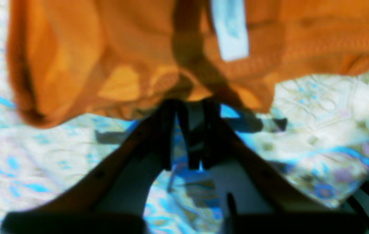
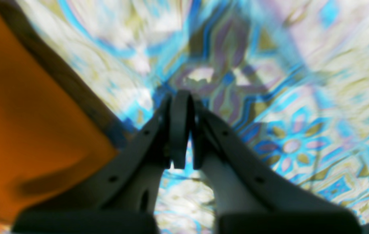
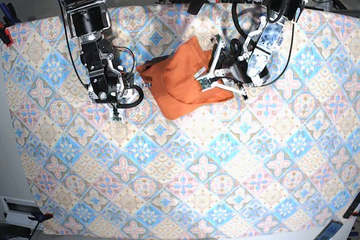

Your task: Fold the T-shirt properly

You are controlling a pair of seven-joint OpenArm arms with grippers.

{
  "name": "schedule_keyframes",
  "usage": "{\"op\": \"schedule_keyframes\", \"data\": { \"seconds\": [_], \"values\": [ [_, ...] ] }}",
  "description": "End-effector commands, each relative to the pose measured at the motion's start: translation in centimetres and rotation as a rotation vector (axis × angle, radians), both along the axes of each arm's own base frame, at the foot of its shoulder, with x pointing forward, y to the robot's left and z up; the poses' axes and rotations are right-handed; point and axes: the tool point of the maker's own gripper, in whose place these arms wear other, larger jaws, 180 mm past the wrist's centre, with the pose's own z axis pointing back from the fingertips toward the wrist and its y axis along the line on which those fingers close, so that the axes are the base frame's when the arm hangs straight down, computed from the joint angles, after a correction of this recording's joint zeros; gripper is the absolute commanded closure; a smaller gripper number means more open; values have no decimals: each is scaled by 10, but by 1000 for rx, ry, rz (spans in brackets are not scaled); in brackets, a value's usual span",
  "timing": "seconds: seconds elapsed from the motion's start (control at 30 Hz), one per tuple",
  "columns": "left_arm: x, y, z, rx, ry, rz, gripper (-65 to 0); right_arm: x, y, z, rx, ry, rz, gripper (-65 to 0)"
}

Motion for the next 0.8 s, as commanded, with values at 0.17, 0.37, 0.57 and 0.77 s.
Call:
{"op": "schedule_keyframes", "data": {
  "seconds": [0.17, 0.37, 0.57, 0.77],
  "values": [
    [38, -6, -7, -23, 28, 72, -53, 4, 15, 1, -11, -30, 95, -17],
    [67, -22, 1, -118, 16, 150, -53, -15, 41, 4, 10, -36, 180, -3],
    [82, -38, 13, -164, -20, 143, -53, -35, 60, 14, 41, -25, 230, -2],
    [99, -58, 31, -219, -64, 131, -54, -44, 74, 33, 80, -60, 259, -2]
  ]
}}
